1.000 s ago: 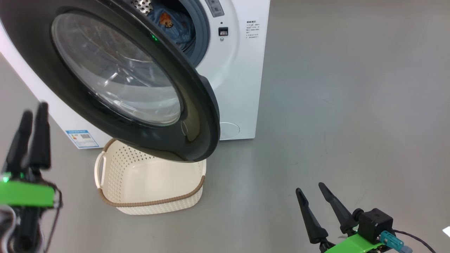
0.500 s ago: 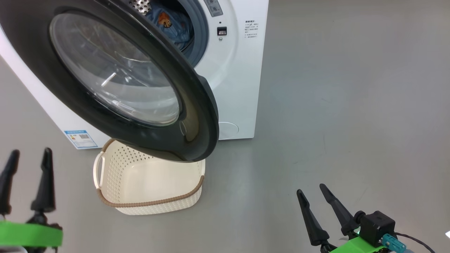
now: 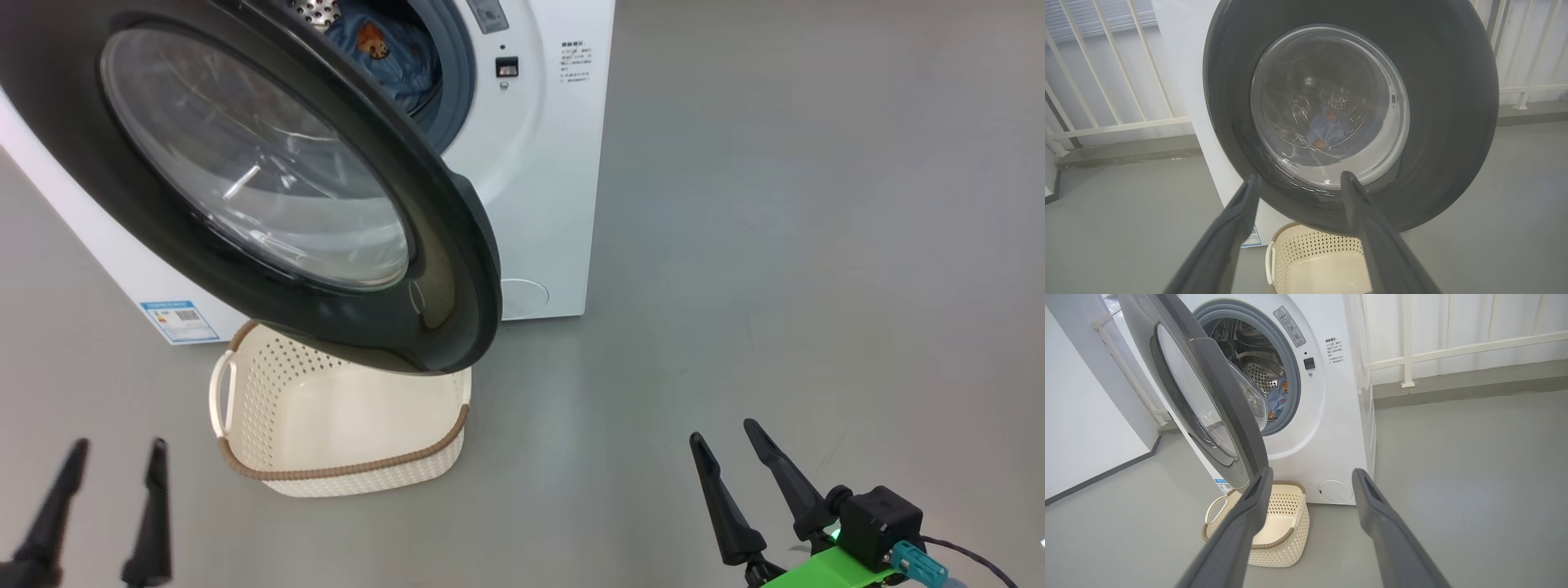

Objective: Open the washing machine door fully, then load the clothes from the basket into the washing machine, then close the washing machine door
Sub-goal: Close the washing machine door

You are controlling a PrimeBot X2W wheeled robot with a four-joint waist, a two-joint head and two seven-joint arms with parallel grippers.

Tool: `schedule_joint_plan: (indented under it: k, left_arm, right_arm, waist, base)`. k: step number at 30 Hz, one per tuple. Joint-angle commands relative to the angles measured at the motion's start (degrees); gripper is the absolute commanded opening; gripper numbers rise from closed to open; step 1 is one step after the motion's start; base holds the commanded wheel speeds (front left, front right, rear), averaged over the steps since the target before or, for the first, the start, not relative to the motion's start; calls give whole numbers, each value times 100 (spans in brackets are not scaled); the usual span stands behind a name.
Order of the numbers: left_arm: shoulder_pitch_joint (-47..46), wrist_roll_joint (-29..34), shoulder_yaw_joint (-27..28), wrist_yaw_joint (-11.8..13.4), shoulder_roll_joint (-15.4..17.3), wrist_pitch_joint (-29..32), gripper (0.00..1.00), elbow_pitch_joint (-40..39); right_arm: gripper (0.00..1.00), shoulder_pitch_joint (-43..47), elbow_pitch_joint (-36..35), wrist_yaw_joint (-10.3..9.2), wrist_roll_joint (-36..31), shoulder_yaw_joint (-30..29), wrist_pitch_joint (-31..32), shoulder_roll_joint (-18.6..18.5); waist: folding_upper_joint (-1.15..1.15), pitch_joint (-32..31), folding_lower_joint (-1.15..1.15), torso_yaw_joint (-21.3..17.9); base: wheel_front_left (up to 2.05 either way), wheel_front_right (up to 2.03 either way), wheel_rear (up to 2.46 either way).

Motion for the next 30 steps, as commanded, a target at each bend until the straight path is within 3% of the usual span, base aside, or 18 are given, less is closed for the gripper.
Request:
schedule_joint_plan:
  k: [1,11,30]
  left_arm:
    - [-94,110,224,-27,66,-35,100,-179]
    - [147,321,439,-80,-363,-35,100,-152]
    - [393,493,615,-96,-652,-36,100,80]
  right_arm:
    - [100,-41,-169,9,-67,122,-70,13]
    - [100,-41,-198,9,-135,121,-70,13]
    - [100,82,-219,9,-183,66,-70,13]
  waist:
    - [0,18,0,2]
    - [0,-25,0,-54]
    - [0,-293,0,-165]
  base:
    - [0,0,0]
    - [0,0,0]
    - [0,0,0]
